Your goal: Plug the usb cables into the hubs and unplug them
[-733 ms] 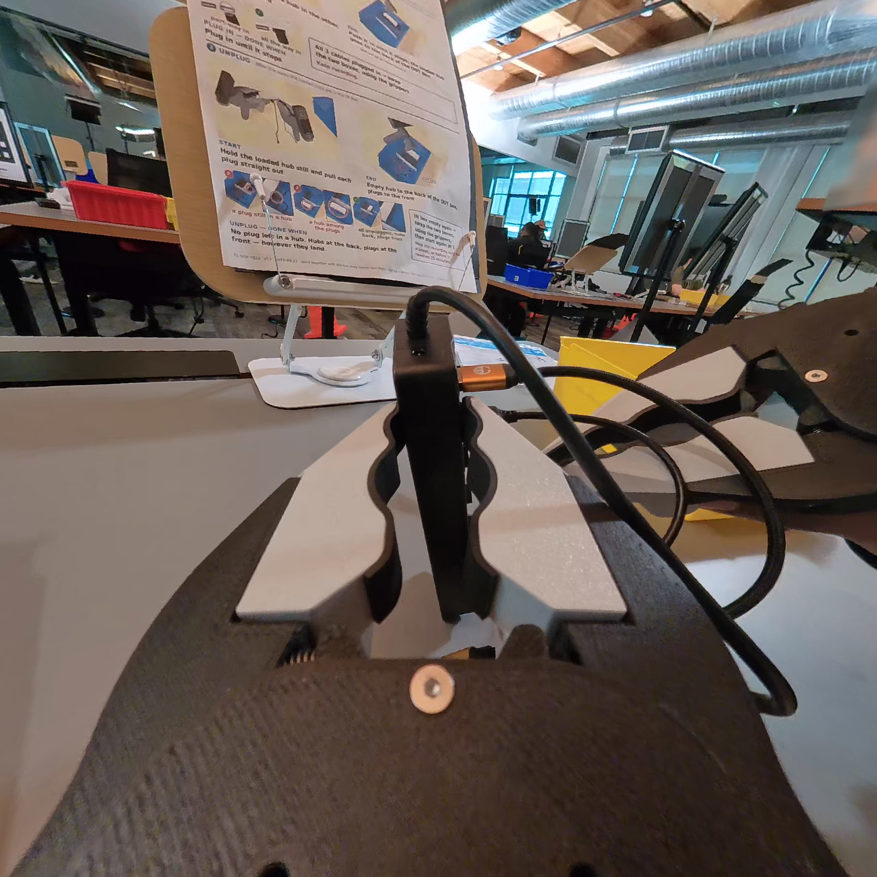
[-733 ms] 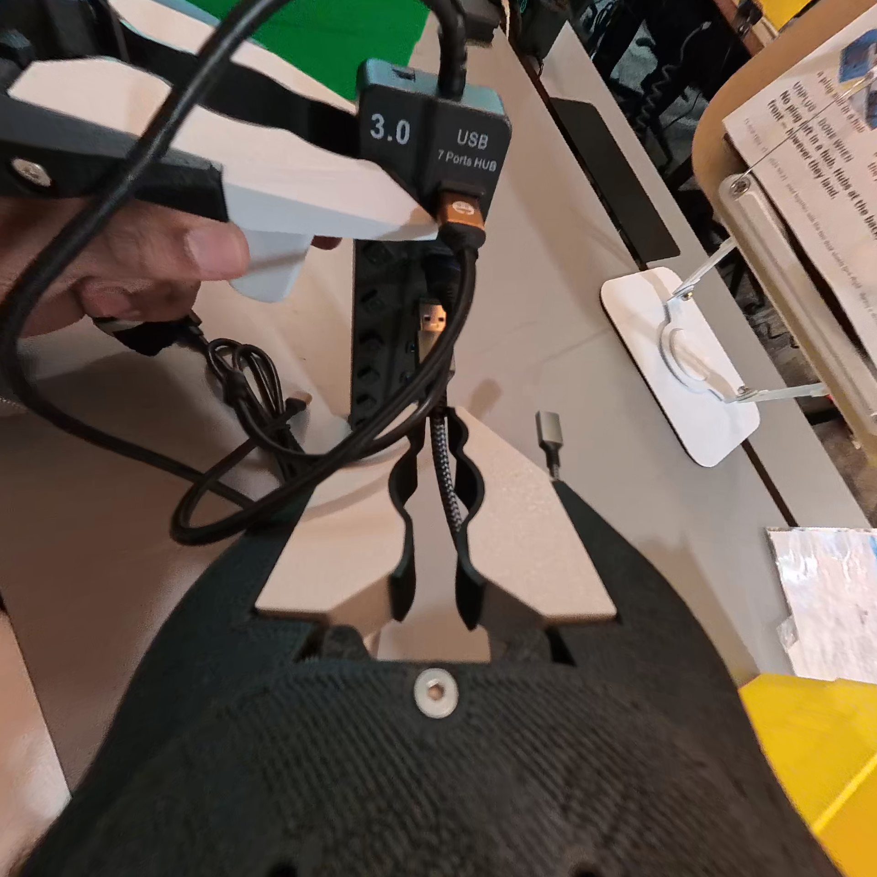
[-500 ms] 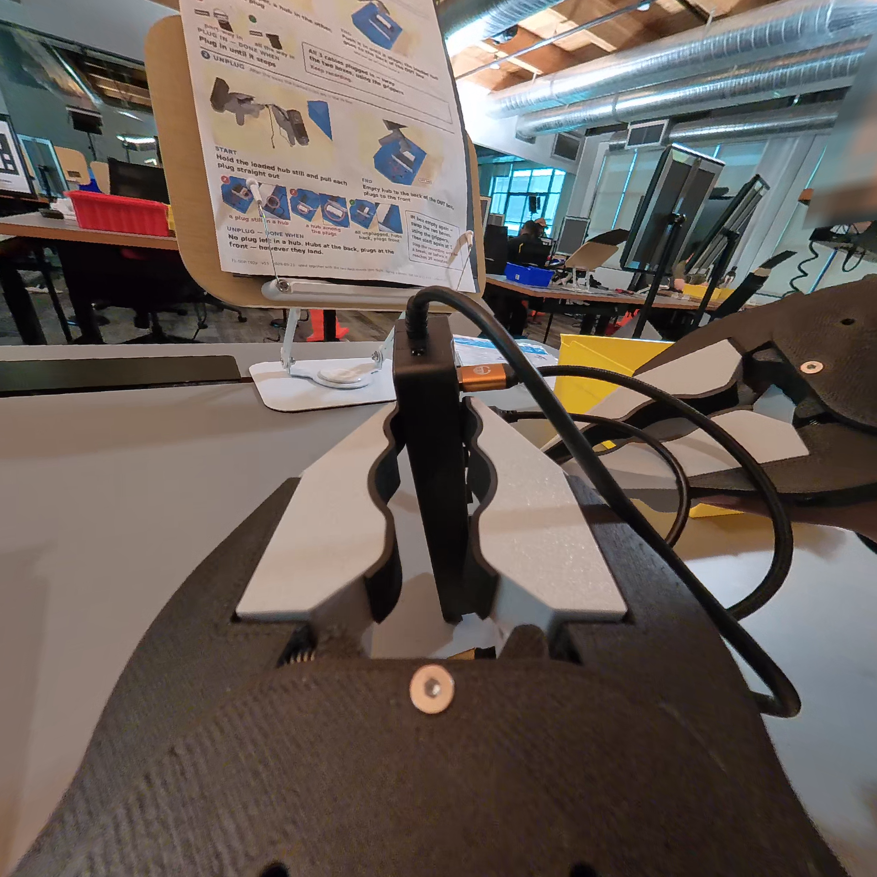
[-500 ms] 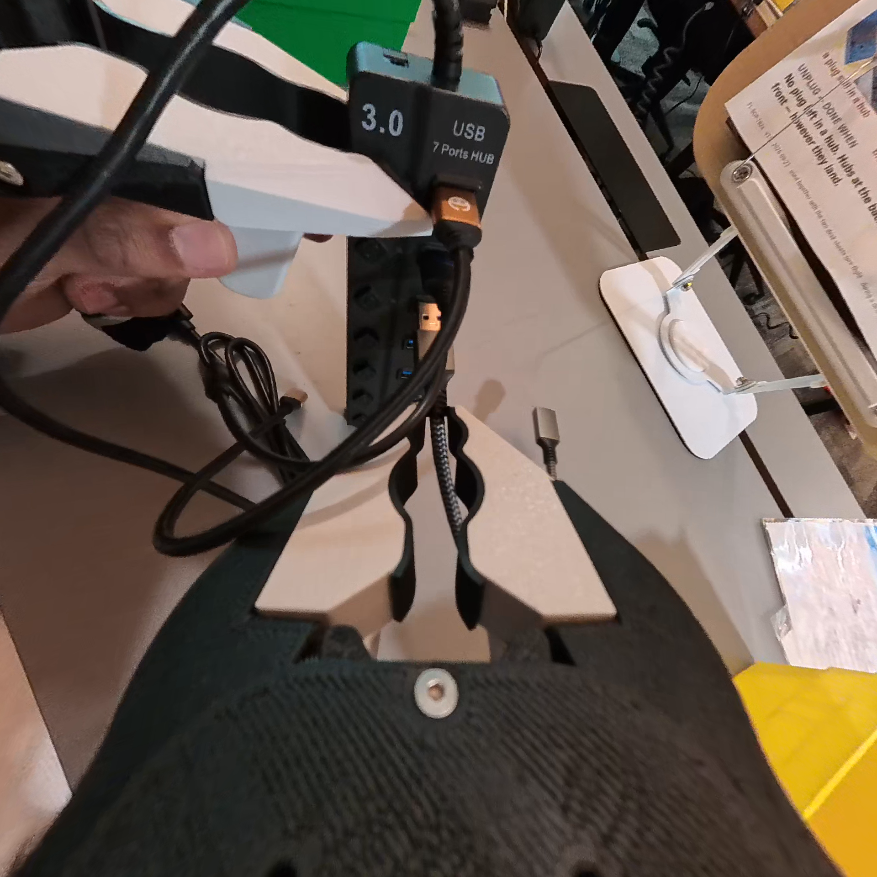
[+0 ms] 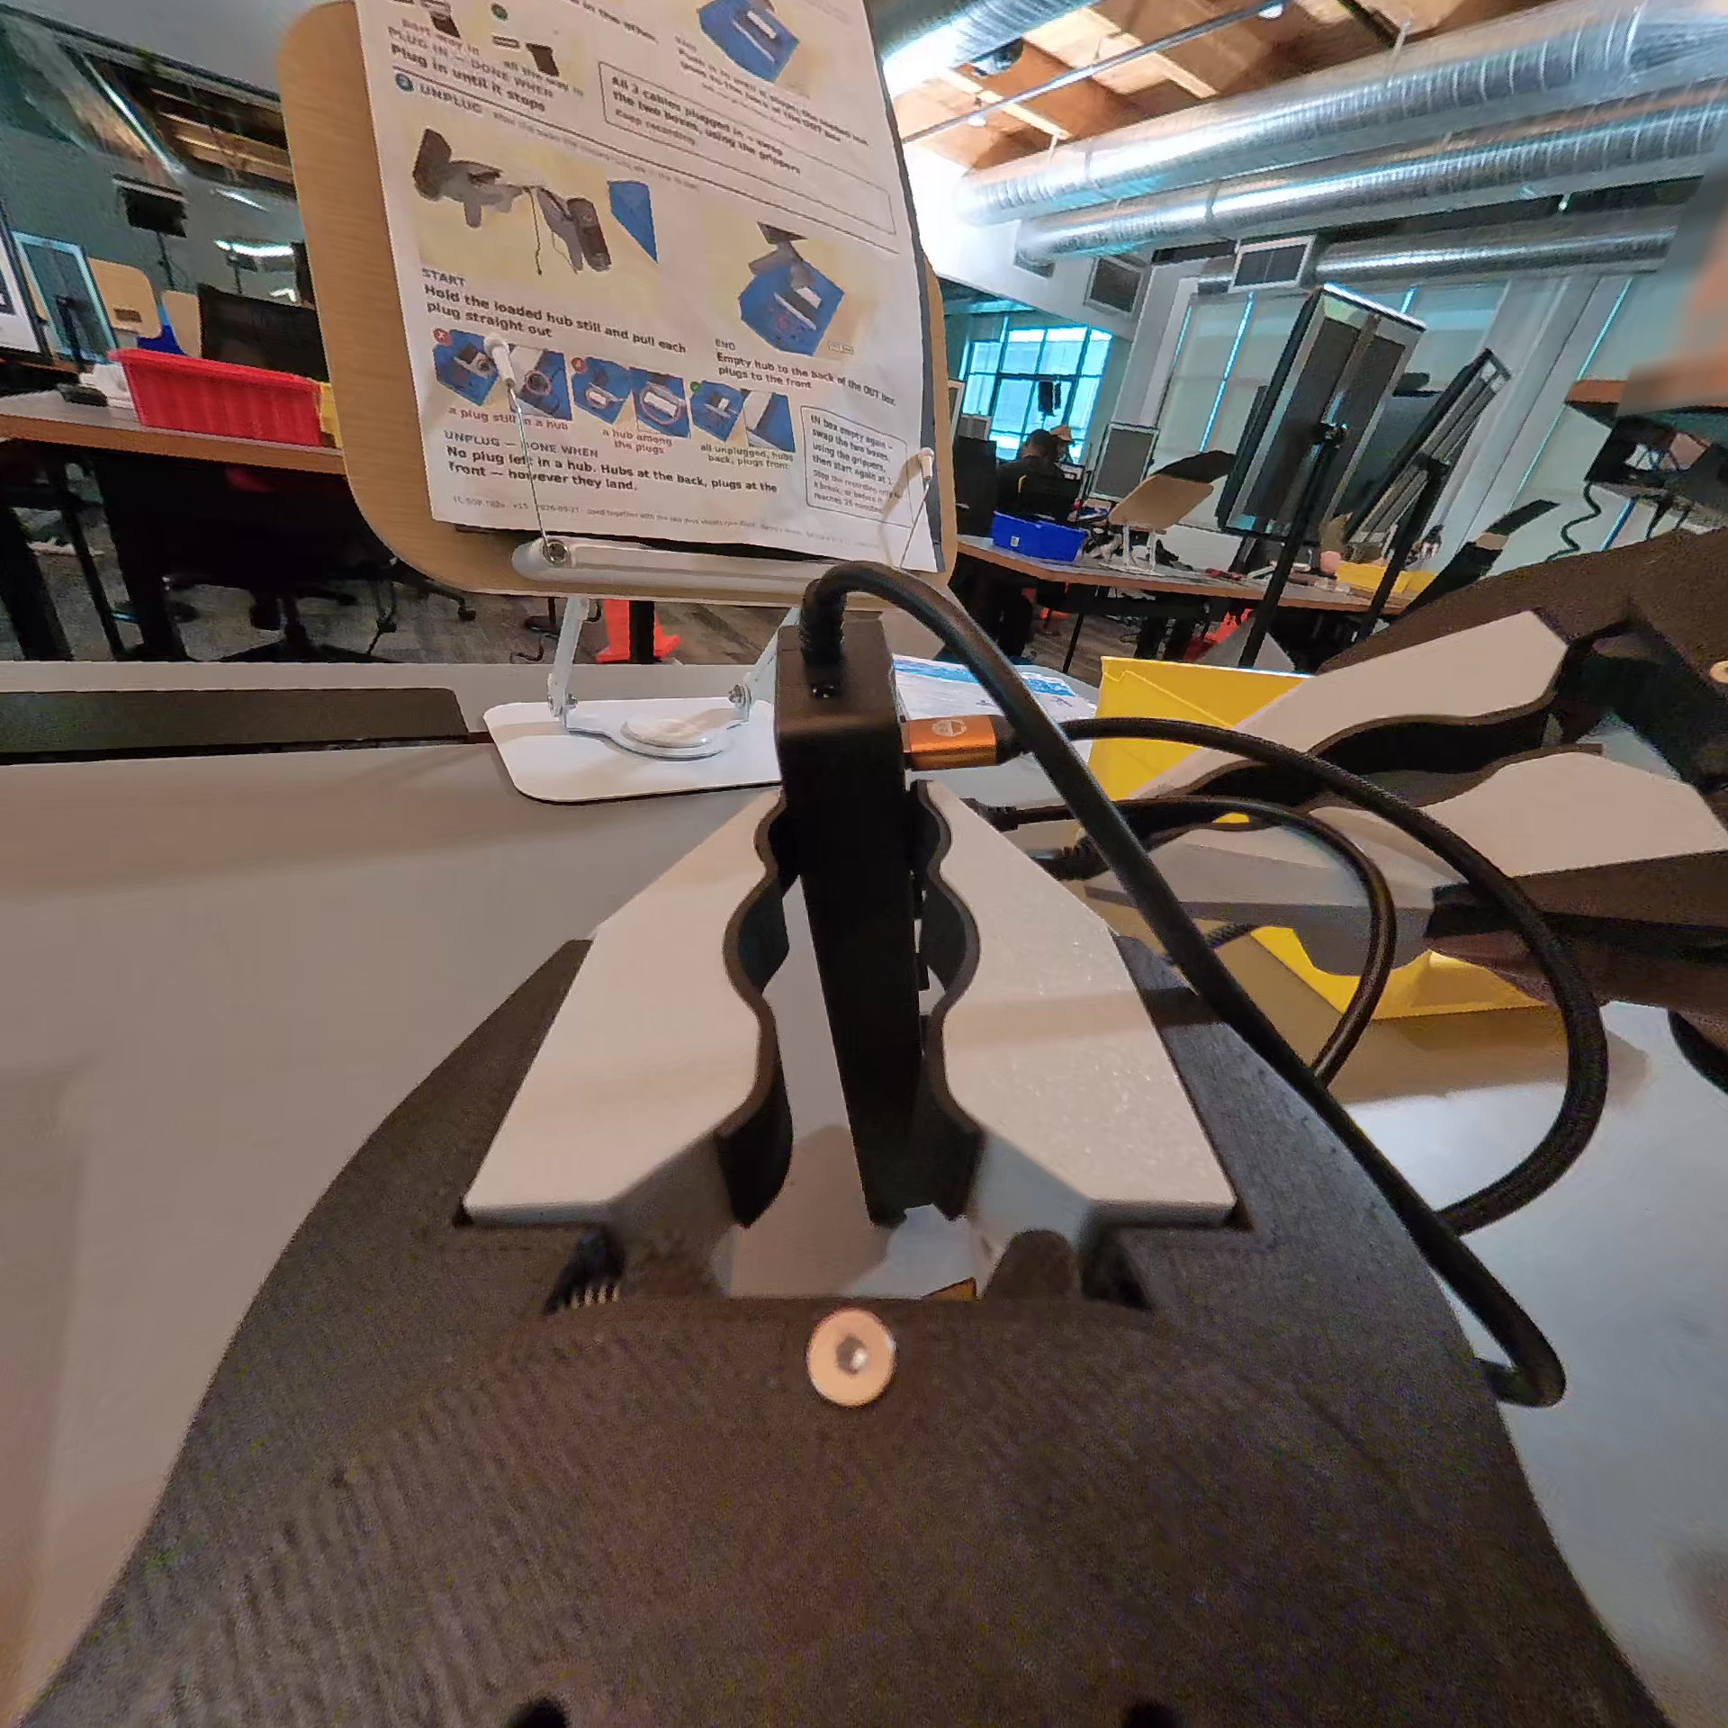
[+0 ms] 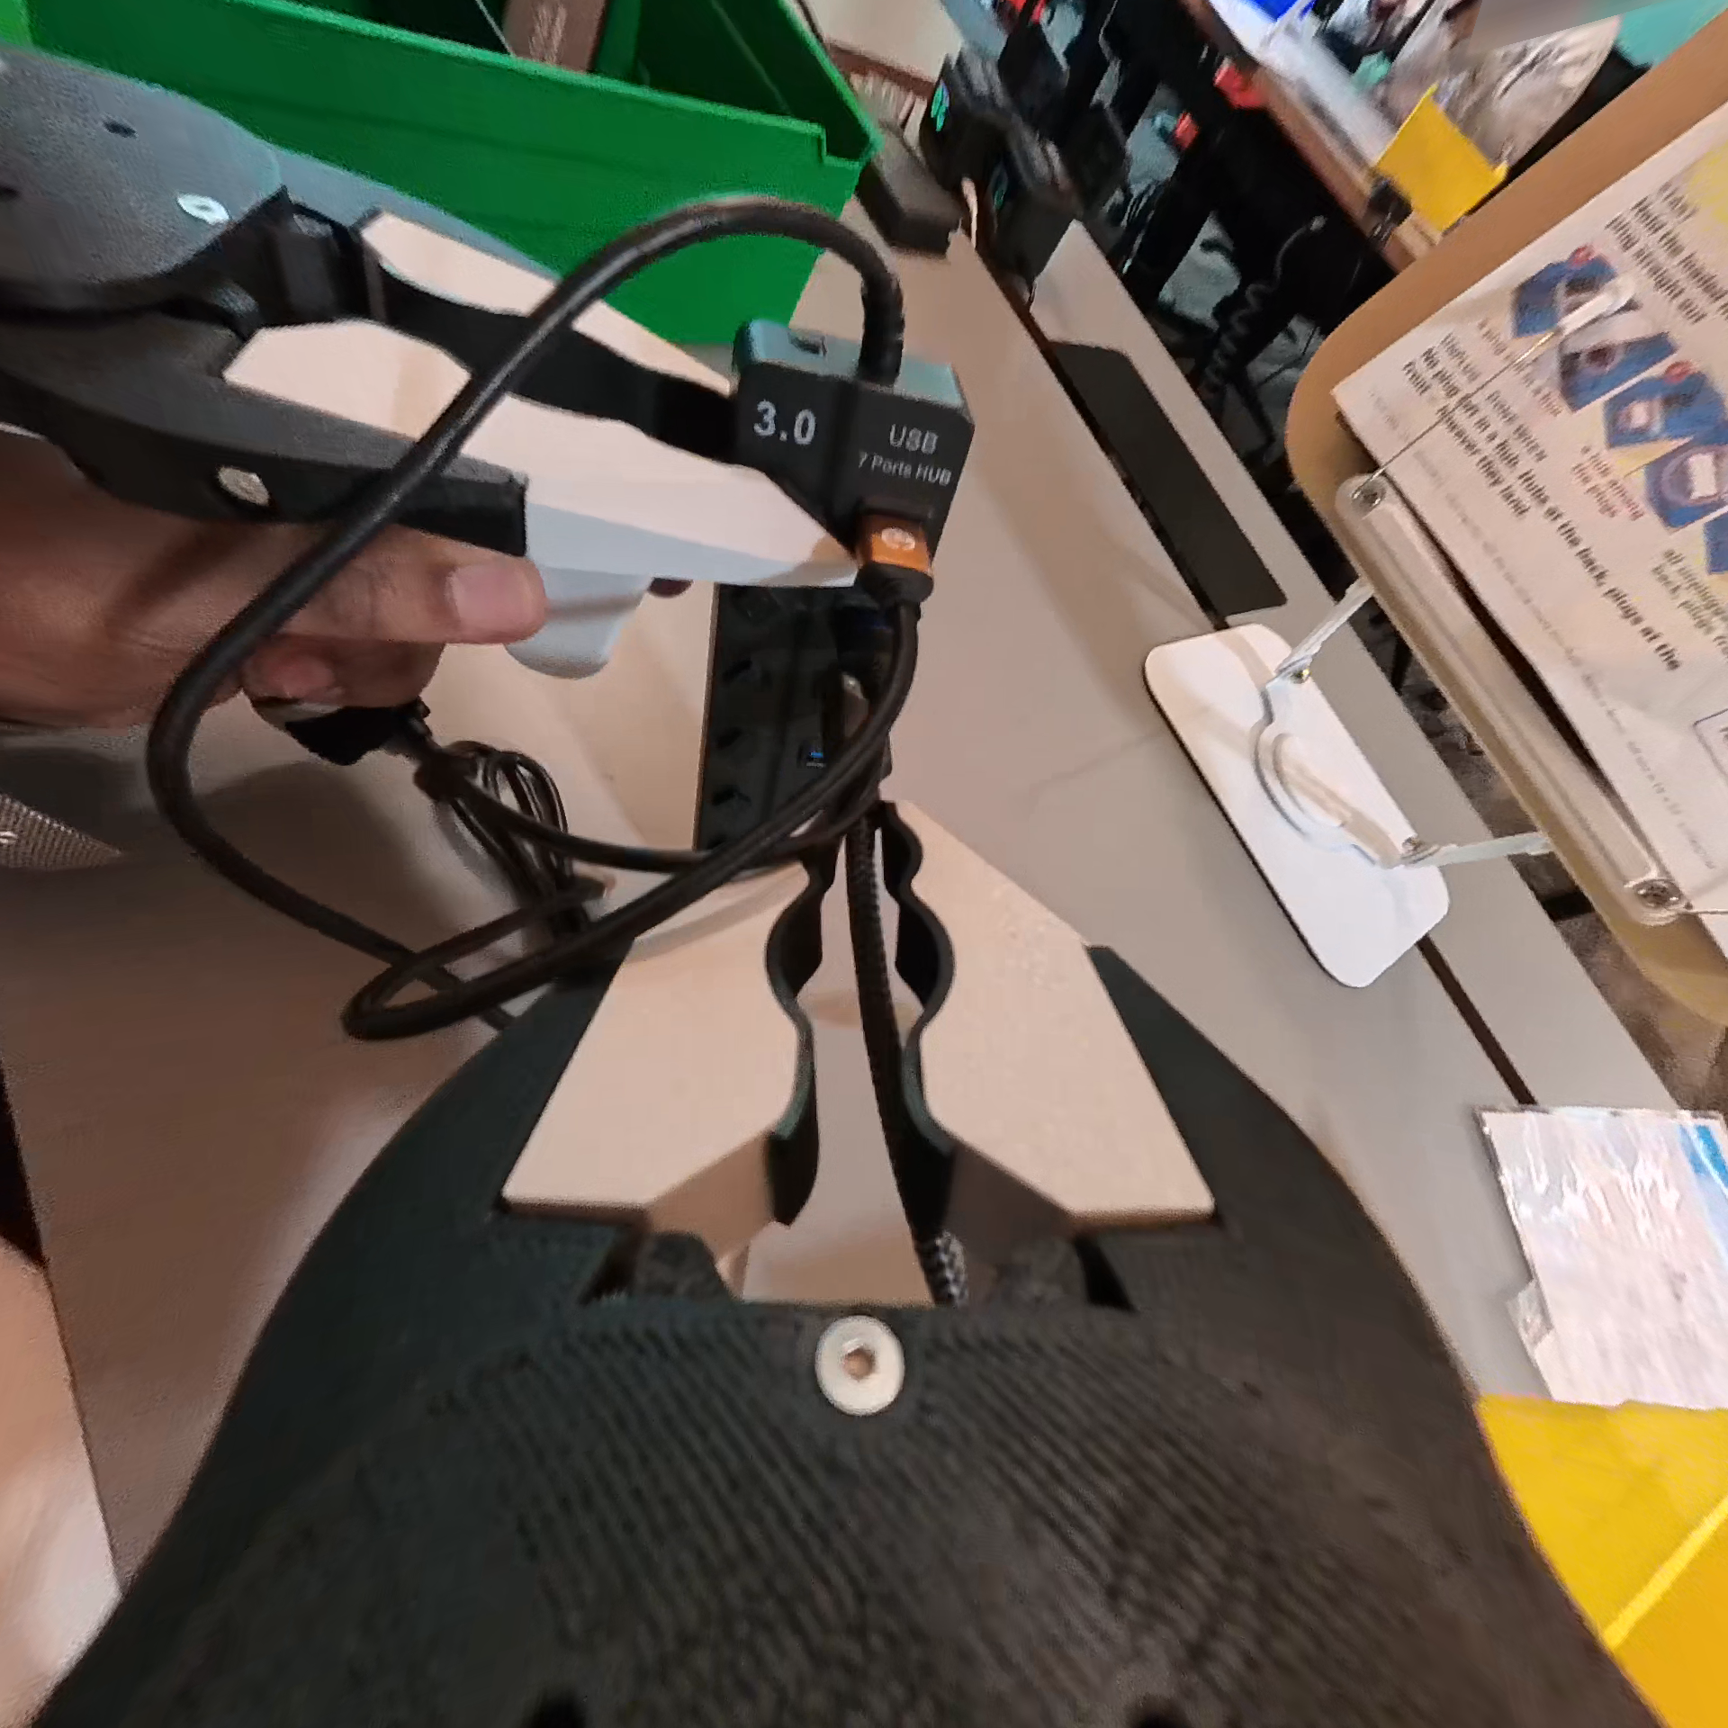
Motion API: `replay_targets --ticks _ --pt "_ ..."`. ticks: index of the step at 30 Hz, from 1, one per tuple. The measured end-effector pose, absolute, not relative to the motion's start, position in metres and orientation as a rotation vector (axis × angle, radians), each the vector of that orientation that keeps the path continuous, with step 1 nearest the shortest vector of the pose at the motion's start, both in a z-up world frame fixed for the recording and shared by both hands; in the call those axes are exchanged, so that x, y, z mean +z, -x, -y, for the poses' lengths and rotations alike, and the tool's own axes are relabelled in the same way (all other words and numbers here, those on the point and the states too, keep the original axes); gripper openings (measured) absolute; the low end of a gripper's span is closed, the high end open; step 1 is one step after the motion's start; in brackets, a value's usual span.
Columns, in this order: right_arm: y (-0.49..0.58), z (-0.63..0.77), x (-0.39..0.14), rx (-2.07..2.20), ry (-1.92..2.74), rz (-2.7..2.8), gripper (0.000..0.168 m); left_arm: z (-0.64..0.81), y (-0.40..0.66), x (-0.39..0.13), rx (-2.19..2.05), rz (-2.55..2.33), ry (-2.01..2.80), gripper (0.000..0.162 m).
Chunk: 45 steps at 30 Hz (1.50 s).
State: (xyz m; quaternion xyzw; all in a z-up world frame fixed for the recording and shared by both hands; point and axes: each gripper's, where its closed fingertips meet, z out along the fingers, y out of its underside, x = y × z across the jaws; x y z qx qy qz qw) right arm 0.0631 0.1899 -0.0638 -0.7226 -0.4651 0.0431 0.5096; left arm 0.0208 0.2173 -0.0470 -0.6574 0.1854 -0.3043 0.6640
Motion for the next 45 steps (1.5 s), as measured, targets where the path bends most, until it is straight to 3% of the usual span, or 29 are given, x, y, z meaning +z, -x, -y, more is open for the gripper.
replay_targets --ticks 1,8,23,45 --pt "-0.063 -0.19 -0.063 0.11 1.737 1.119 0.007 -0.217 -0.021 -0.047 -0.684 -0.42 1.485 0.023" --pt "-0.059 -0.186 -0.072 0.083 1.715 1.209 0.007 -0.222 -0.014 -0.048 -0.74 -0.368 1.503 0.022" --pt "-0.067 -0.197 -0.08 -0.669 1.388 1.439 0.007 -0.222 -0.015 -0.048 -0.766 -0.347 1.509 0.021" --pt "-0.078 -0.204 -0.083 -0.804 1.46 1.4 0.007 -0.214 -0.023 -0.045 -0.708 -0.386 1.477 0.021"
